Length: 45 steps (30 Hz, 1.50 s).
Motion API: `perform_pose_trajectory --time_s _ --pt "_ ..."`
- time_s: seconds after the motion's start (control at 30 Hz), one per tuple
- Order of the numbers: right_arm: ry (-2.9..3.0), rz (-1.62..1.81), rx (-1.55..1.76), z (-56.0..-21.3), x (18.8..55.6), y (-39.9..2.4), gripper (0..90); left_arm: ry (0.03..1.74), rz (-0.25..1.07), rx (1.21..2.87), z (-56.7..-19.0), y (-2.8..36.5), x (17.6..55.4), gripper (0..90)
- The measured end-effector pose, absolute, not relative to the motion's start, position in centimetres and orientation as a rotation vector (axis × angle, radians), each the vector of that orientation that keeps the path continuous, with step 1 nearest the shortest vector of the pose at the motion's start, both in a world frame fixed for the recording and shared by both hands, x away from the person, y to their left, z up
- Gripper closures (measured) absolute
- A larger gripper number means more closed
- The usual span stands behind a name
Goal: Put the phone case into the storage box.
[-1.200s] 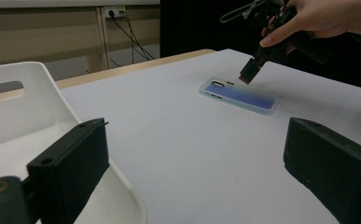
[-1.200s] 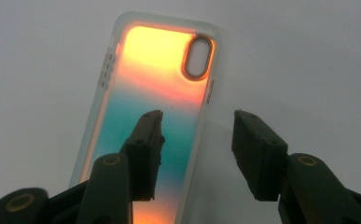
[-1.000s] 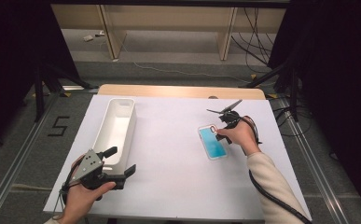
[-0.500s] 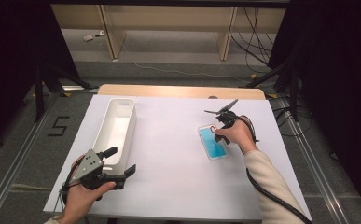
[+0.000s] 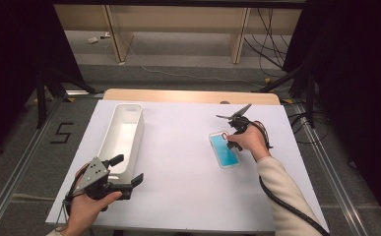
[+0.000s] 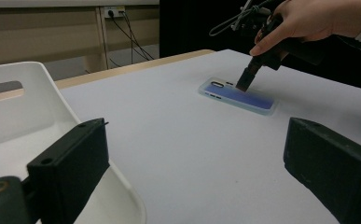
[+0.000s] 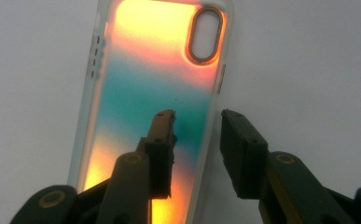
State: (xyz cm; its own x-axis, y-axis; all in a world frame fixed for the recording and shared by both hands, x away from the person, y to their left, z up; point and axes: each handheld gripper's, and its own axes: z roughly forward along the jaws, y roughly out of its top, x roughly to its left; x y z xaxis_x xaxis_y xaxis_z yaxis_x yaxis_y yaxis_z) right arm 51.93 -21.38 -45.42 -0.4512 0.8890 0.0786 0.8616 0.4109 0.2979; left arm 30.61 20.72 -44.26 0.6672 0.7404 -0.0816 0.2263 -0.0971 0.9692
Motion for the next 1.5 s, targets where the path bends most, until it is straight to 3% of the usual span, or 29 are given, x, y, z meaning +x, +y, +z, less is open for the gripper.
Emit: perform_pose_trajectory --time_s 1.5 --pt "2.532 0.359 1.741 -45.12 52.23 -21.06 83.0 0.811 0.509 1.639 -44.26 20.66 30.5 6.3"
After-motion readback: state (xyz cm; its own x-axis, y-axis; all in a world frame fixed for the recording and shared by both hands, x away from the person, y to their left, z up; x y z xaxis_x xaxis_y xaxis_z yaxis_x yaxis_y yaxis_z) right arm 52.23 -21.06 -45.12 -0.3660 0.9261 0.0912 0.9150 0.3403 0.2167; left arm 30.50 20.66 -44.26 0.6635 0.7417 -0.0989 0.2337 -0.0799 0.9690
